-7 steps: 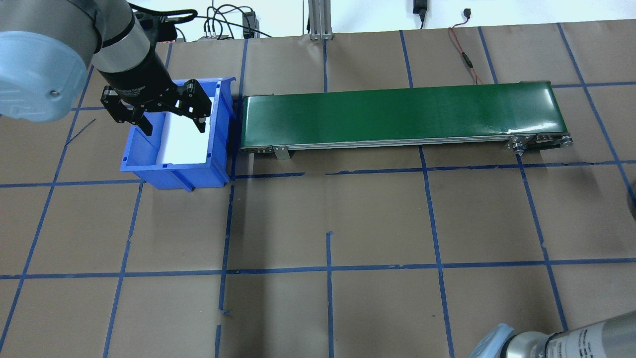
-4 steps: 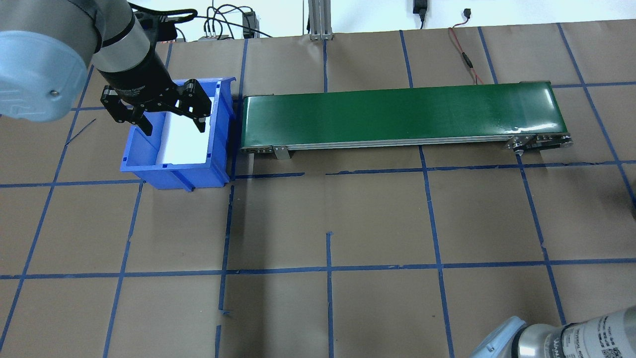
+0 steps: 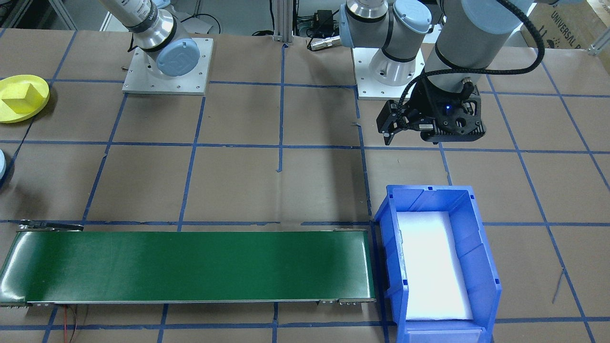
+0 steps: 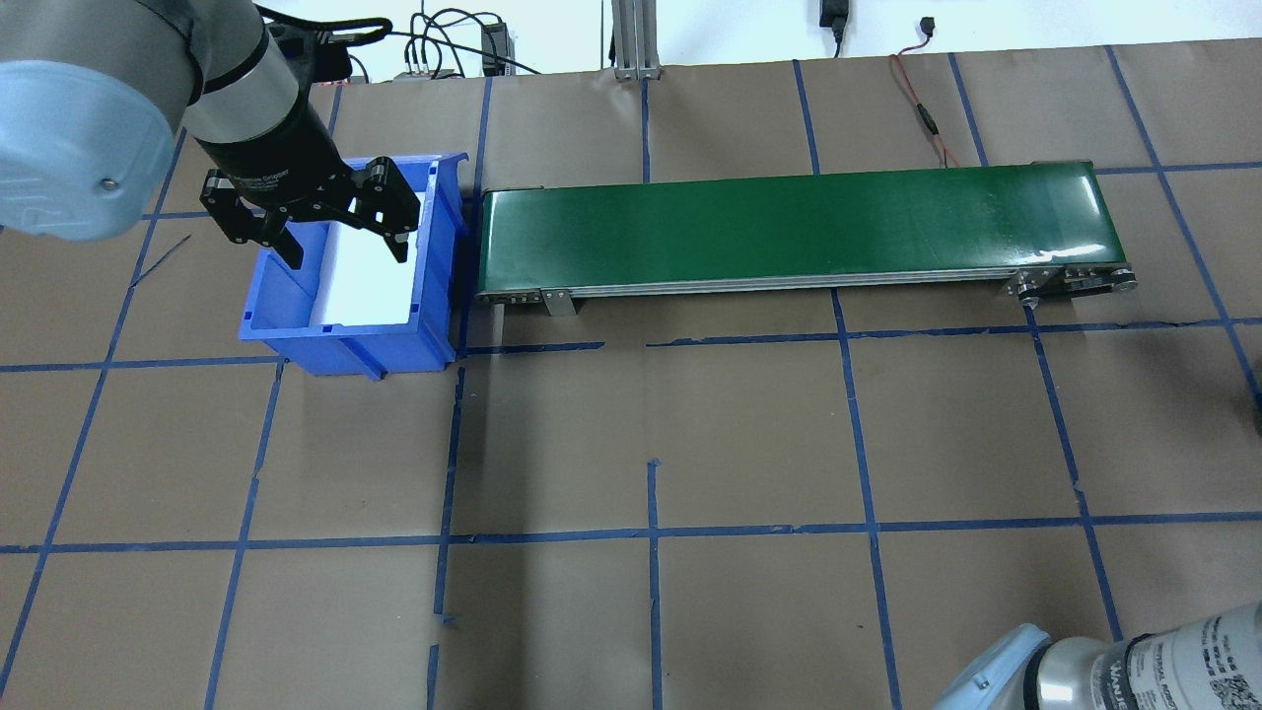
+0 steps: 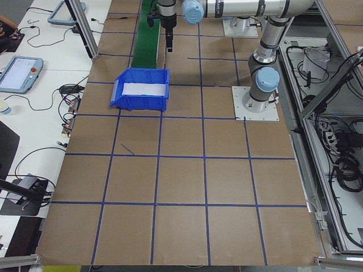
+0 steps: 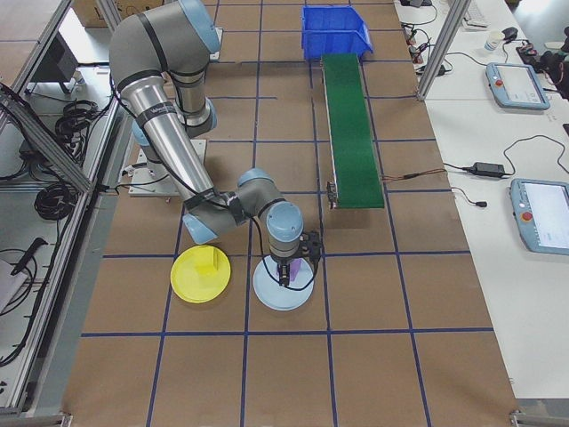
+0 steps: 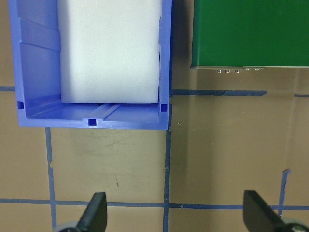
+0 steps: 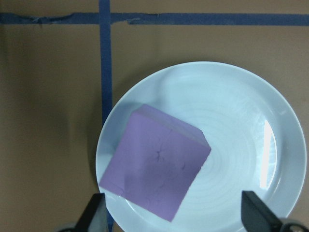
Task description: Move block left to right into plate
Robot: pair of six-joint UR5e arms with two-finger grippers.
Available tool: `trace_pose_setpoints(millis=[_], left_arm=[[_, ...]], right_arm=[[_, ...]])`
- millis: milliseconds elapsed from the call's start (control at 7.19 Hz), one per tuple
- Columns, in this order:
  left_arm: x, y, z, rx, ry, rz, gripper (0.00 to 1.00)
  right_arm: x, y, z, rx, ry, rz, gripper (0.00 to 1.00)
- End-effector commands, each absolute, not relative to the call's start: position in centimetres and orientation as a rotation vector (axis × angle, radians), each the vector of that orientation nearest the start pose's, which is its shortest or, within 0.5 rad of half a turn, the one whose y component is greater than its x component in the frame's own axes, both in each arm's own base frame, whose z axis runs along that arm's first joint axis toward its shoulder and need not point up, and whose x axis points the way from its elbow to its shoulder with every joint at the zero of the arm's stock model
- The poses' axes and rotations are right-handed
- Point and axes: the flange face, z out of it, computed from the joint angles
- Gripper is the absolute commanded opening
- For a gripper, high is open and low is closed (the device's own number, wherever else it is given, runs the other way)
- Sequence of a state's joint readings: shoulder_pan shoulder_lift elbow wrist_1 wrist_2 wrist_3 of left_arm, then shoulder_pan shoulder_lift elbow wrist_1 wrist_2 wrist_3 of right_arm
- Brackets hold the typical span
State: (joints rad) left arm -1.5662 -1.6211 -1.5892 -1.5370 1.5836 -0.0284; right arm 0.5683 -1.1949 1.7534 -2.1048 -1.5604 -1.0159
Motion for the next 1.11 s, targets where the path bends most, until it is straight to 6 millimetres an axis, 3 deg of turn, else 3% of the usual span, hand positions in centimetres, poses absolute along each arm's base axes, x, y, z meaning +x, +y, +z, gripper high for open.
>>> trace_pose_setpoints(millis=[0, 139, 278, 417, 695, 834, 973], left_arm=[[-13.1, -50.9, 45.7, -0.048, 3.128, 0.055, 1.00], [-13.1, -50.9, 45.7, -0.048, 3.128, 0.055, 1.00], [-13.0, -50.9, 45.8, -0.048, 3.127, 0.053, 1.00], [-13.0, -51.0, 45.8, -0.048, 3.127, 0.050, 1.00], [-13.1, -50.9, 45.8, -0.043, 3.122, 0.050, 1.00], [-13.1, -50.9, 45.9, -0.043, 3.119, 0.047, 1.00], [-13.2, -50.8, 45.7, -0.043, 3.122, 0.055, 1.00]], right_arm=[[-37.4, -45.4, 32.9, 0.214, 3.123, 0.038, 1.00], [-29.3, -47.3, 38.1, 0.251, 3.161, 0.145, 1.00], [-21.6, -48.8, 41.1, 0.264, 3.205, 0.173, 1.00], [-17.2, -49.5, 42.5, 0.203, 3.210, 0.158, 1.00], [-5.2, -49.8, 47.1, 0.146, 3.217, 0.142, 1.00], [-0.7, -49.1, 48.7, 0.117, 3.204, 0.210, 1.00], [4.8, -48.6, 52.0, 0.097, 3.164, 0.144, 1.00]])
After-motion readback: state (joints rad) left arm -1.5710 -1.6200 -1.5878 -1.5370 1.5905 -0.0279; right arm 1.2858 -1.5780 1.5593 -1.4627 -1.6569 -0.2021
